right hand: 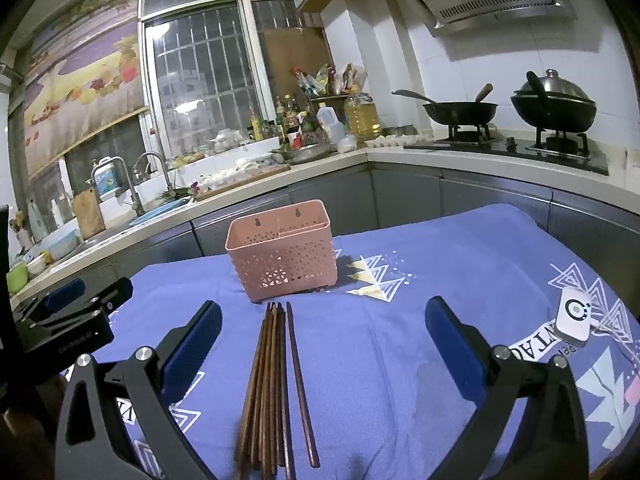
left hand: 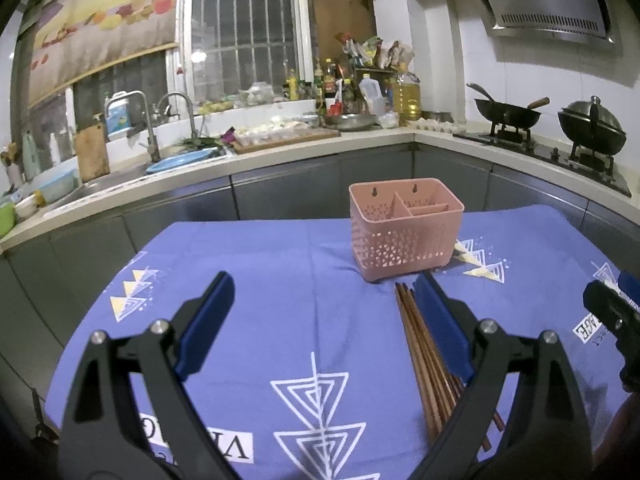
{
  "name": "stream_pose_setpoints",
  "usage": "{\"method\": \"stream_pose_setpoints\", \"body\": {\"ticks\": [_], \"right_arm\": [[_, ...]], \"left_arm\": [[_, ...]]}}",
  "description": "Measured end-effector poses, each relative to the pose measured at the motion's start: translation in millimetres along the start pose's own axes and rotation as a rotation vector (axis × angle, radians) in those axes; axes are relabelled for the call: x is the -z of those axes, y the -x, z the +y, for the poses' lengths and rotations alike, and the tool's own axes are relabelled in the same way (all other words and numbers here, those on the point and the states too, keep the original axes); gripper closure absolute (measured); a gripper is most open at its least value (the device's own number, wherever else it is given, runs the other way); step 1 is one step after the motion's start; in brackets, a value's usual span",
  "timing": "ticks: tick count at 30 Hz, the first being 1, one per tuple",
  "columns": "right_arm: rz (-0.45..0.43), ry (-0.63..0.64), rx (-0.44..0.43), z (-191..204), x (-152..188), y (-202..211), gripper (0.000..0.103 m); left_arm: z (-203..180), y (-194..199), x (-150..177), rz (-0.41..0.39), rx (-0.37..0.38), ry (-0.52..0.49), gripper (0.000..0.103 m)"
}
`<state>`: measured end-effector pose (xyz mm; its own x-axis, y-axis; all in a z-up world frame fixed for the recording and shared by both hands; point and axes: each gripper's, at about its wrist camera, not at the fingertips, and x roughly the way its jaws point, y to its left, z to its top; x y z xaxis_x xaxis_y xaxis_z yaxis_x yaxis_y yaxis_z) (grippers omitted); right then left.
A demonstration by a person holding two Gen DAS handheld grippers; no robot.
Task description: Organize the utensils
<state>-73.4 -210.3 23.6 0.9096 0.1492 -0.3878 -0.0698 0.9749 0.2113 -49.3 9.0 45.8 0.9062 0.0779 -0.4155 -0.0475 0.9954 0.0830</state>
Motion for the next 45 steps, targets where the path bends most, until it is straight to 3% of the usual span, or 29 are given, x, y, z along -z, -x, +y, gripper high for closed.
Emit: {"method": "stream_pose_setpoints", "body": {"ticks": [18, 29, 45], "right_arm": [[0.027, -0.013, -0.022, -2.5, 3.7, -6.4, 0.007], [0.069, -0.018, -0.068, -3.2, 7.3, -13.3, 0.030], [0.081, -0.019, -0.067, -5.4, 8.3, -15.9, 0.031]], "left_arm": [[-8.3, -9.3, 6.3, 0.039, -0.004, -0.034, 0.015], [-17.7, -19.4, 14.4, 0.090, -0.010, -0.065, 0.015], [-26.9, -28.7, 15.4, 0.150, 0.041, -0.067, 0.015]]}}
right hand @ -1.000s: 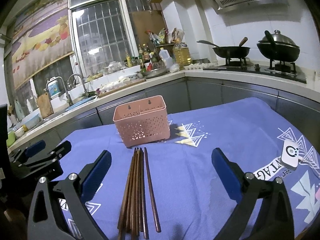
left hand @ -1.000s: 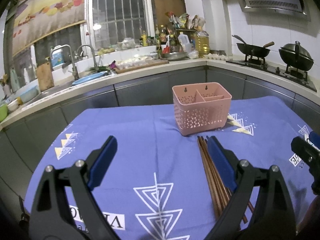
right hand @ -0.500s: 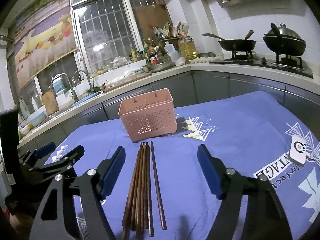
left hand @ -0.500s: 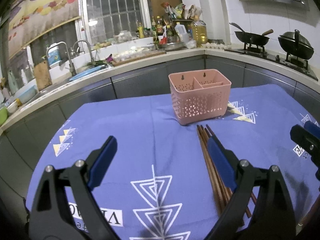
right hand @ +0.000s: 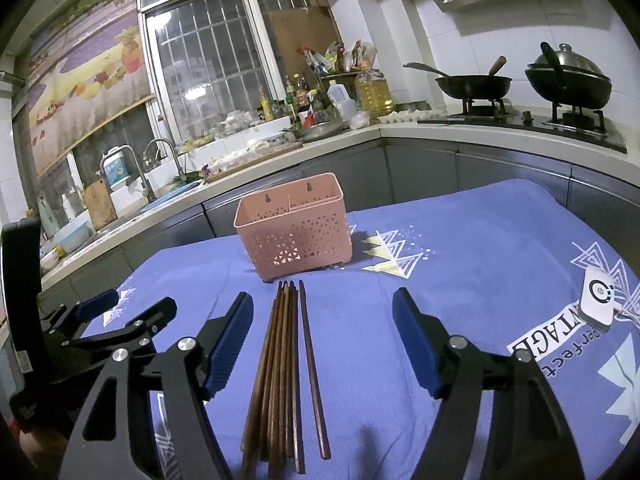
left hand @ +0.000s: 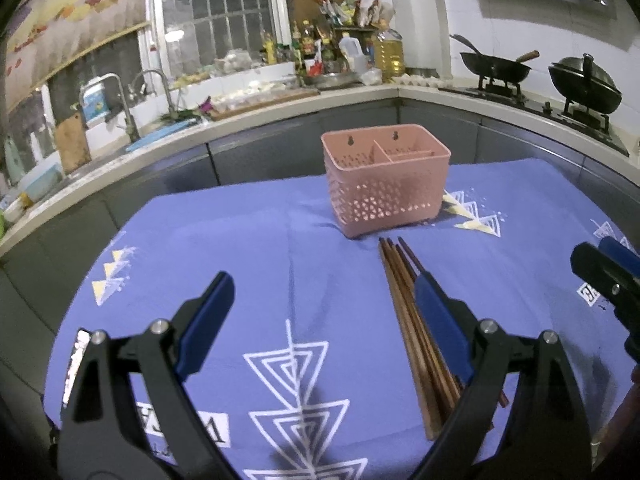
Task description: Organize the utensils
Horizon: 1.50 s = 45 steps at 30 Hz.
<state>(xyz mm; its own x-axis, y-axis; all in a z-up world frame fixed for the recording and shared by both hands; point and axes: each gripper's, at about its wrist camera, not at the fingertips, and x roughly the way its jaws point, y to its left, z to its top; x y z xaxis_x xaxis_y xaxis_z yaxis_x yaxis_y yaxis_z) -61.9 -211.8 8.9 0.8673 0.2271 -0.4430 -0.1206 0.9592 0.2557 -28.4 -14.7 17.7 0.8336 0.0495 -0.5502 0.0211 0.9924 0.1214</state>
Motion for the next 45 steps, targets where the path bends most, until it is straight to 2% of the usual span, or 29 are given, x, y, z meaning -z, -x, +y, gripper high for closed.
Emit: {"method": "stream_pose_setpoints", "body": {"ticks": [8, 19, 27, 34, 36, 38, 39, 41, 42, 45], "right_arm": [[0.012, -0.007, 0.005, -3.7, 3.9, -4.2, 0.031], [0.037, -0.010, 0.000, -6.8, 6.7, -10.7, 0.032], [0.076, -0.004, -0.016, -8.4, 9.3, -19.9, 0.040], [0.124, 0.026, -0.022, -7.4, 14.8, -29.7, 0.052], [0.143, 0.049, -0.023, -6.2, 16.7, -33.6, 0.057], [0.170, 0.069, -0.027, -5.4, 19.0, -38.7, 0.062], [0.192, 0.082, -0.032, -4.8, 20.8, -41.9, 0.064], [0.230, 0.102, -0.039, -3.8, 24.3, -47.4, 0.070], [0.253, 0.118, -0.045, -2.7, 26.8, -50.9, 0.071], [0.313, 0.161, -0.045, 0.4, 36.1, -60.9, 0.076]], "left_arm": [[-2.4, -9.5, 6.2, 0.042, 0.030, 0.013, 0.015], [-3.6, -20.3, 10.6, 0.082, 0.033, 0.013, 0.015], [-4.6, -27.2, 12.5, 0.098, 0.034, 0.012, 0.015], [-2.9, -35.2, 14.7, 0.119, 0.046, 0.013, 0.015], [-0.1, -38.6, 14.7, 0.127, 0.075, 0.013, 0.015], [5.5, -43.6, 14.6, 0.150, 0.133, 0.031, 0.021], [9.9, -49.4, 15.4, 0.181, 0.187, 0.046, 0.022], [13.2, -57.9, 18.6, 0.228, 0.261, 0.074, 0.030], [14.0, -62.9, 20.5, 0.255, 0.293, 0.085, 0.037], [10.5, -73.9, 27.4, 0.316, 0.382, 0.107, 0.050]]}}
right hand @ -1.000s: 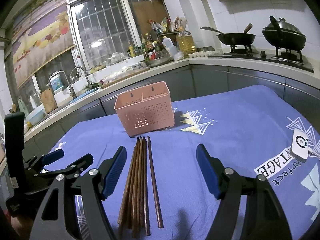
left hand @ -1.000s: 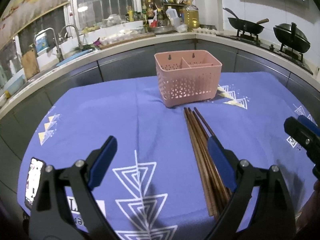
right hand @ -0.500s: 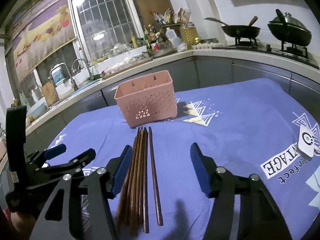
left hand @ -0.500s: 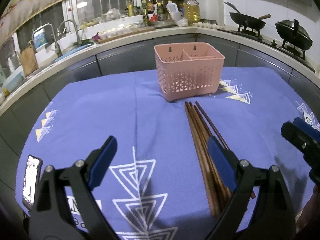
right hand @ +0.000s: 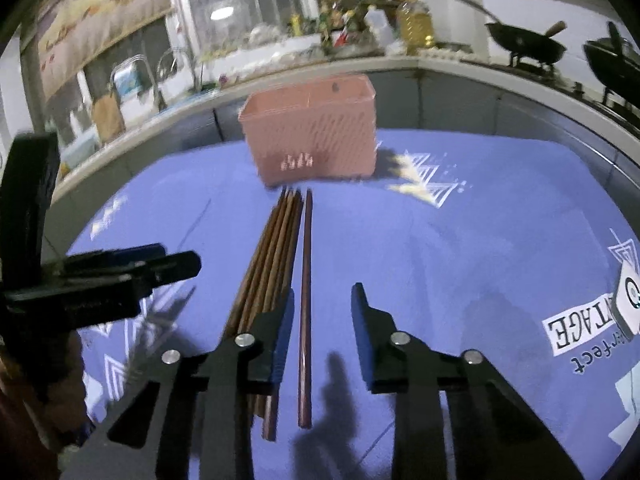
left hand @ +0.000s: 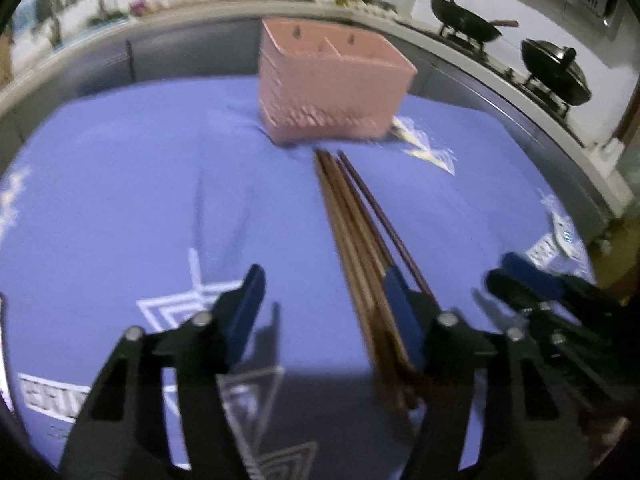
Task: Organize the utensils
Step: 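Lower the left tool onto the chopsticks and close on one chopstick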
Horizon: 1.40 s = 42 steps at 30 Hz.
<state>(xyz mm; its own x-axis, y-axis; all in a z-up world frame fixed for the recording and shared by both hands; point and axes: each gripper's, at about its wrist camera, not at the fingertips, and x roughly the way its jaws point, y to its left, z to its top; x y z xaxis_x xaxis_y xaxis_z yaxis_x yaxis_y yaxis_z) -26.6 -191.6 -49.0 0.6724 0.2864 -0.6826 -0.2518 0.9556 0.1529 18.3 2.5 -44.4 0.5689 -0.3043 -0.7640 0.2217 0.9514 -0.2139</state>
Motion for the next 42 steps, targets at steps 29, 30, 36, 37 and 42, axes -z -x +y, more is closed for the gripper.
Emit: {"method": "stream_pose_setpoints", "body": {"ticks": [29, 30, 36, 37, 42], "right_arm": [[0.136, 0.137, 0.027, 13.7, 27.3, -36.2, 0.080], [0.132, 0.138, 0.027, 14.3, 27.5, -35.2, 0.080], [0.091, 0.116, 0.017, 11.2, 22.0, -23.6, 0.080], [0.094, 0.111, 0.004, 10.9, 21.9, -23.8, 0.080], [0.135, 0.103, -0.039, 13.4, 26.2, -32.5, 0.080]], "left_arm": [[-24.0, -45.7, 8.0, 0.113, -0.081, -0.069, 0.074], [-25.0, -46.6, 7.3, 0.114, -0.081, -0.071, 0.074], [-24.5, -47.4, 6.5, 0.113, -0.086, -0.065, 0.074], [-24.4, -46.7, 7.1, 0.107, -0.099, -0.069, 0.074], [-23.4, -46.0, 7.3, 0.104, -0.112, -0.077, 0.076]]}}
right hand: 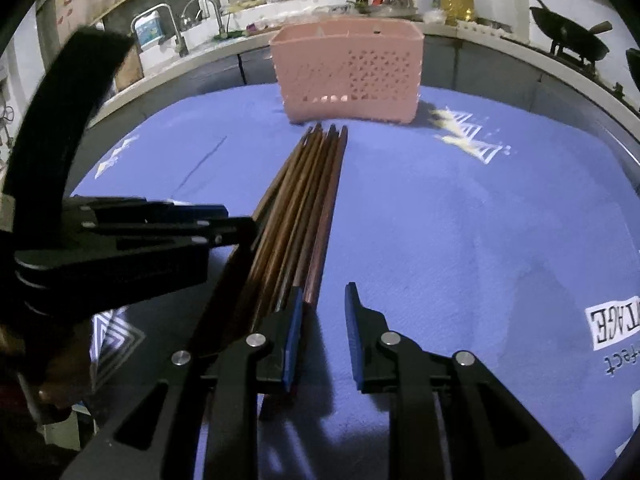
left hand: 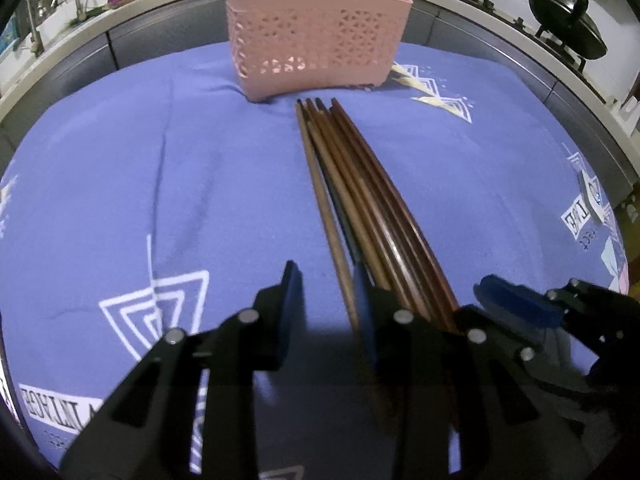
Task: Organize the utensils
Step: 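Lower the left tool onto the chopsticks and close on one chopstick, then lift the chopstick with the left tool and carry it over the pink caddy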
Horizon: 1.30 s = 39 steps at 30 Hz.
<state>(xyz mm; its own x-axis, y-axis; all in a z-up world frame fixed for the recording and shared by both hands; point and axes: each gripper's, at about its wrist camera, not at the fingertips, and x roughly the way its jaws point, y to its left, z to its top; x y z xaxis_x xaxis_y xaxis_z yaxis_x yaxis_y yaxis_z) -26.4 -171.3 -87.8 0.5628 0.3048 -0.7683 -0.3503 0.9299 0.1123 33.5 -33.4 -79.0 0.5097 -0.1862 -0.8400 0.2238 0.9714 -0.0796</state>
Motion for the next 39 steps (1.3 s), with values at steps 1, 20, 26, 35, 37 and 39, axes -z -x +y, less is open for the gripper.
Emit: {"method": "stream_pose_setpoints", "body": {"ticks": [1, 20, 26, 35, 37, 39], "right_arm": [[0.001, 0.005, 0.001, 0.9, 0.5, -1.7, 0.080], [0.015, -0.040, 0.089, -33.1, 0.4, 3.3, 0.081], [0.045, -0.044, 0.096, -50.5, 2.2, 9.0, 0.081], [0.121, 0.090, 0.009, -39.1, -62.6, -38.1, 0.081], [0.150, 0.129, -0.011, -33.1, -87.3, -56.4, 0.081], [0.174, 0.136, -0.035, -30.5, -105.9, -70.9, 0.081]], "left_arm": [[0.0, 0.2, -0.2, 0.000, -0.001, -0.002, 0.076], [19.0, 3.5, 6.0, -0.012, -0.013, 0.002, 0.096], [38.5, 7.2, 7.1, 0.006, 0.002, 0.015, 0.096], [34.7, -19.3, -41.7, 0.034, -0.003, -0.080, 0.096], [34.9, -26.2, -53.8, 0.036, 0.008, -0.087, 0.096], [36.1, -33.9, -66.2, 0.023, 0.022, -0.101, 0.096]]}}
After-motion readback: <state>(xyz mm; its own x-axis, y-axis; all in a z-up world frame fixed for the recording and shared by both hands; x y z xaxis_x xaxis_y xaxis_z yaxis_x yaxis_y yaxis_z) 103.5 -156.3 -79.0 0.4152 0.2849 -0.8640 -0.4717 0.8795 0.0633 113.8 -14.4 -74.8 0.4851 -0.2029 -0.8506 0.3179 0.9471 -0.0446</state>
